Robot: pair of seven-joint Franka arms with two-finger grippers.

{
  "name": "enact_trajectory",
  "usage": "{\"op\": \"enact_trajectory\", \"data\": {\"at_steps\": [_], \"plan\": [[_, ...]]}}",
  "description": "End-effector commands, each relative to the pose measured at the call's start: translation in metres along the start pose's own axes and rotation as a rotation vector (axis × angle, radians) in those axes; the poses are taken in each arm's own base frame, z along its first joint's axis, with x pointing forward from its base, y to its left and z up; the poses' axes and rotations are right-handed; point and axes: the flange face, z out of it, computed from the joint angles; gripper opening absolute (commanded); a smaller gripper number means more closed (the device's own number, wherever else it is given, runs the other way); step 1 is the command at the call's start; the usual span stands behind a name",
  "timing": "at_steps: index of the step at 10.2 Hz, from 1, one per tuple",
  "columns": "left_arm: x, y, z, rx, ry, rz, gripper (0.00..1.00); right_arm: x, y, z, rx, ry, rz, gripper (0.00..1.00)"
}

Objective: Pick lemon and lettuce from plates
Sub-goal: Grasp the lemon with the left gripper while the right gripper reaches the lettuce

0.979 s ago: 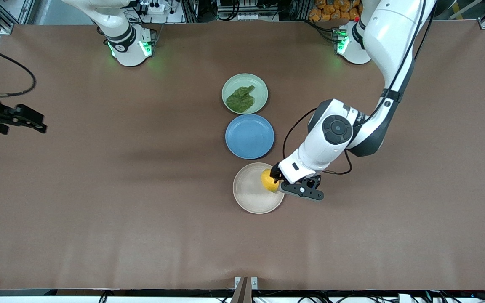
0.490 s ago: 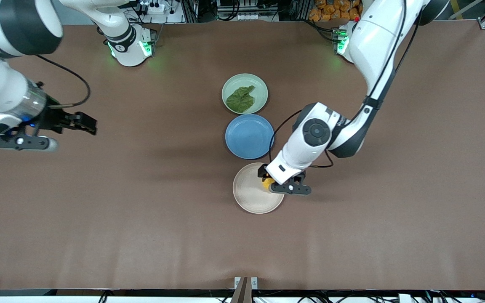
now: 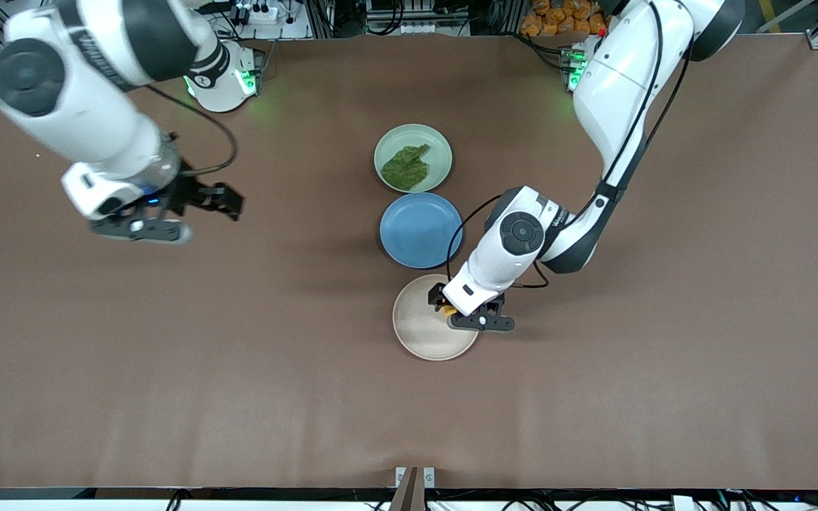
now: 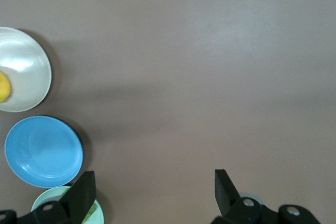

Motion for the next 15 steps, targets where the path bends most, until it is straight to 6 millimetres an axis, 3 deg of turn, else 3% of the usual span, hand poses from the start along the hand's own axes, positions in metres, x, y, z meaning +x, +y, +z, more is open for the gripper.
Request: {"op": "enact_trajectory", "data": {"at_steps": [1, 3, 5, 9, 10, 13, 14, 15], "plan": [[0.002, 0.005, 0.002, 0.002, 0.022, -0.026, 1.00, -0.021, -0.035, 0.007, 0.008, 0.004, 0.027, 1.00], [-0.004, 0.012, 0.006, 0.010, 0.020, -0.016, 1.00, -0.050, -0.082, 0.035, 0.004, 0.001, 0.053, 1.00], [-0.008, 0.012, 0.013, 0.020, 0.015, -0.008, 1.00, -0.094, -0.132, 0.071, 0.008, 0.014, 0.087, 1.00], [-0.012, 0.006, 0.028, 0.053, 0.015, 0.002, 1.00, -0.169, -0.191, 0.109, 0.033, -0.018, 0.037, 1.00], [-0.012, 0.006, 0.028, 0.055, 0.020, 0.003, 0.95, -0.187, -0.200, 0.124, 0.031, -0.017, 0.029, 1.00], [-0.012, 0.008, 0.027, 0.055, 0.022, 0.006, 0.61, -0.237, -0.215, 0.179, 0.067, -0.004, 0.023, 1.00], [-0.014, 0.011, 0.028, 0.055, 0.021, 0.011, 0.43, -0.249, -0.217, 0.193, 0.066, -0.006, 0.020, 1.00], [-0.014, 0.010, 0.029, 0.056, 0.020, 0.011, 0.15, -0.259, -0.225, 0.206, 0.052, -0.014, 0.030, 1.00]]}}
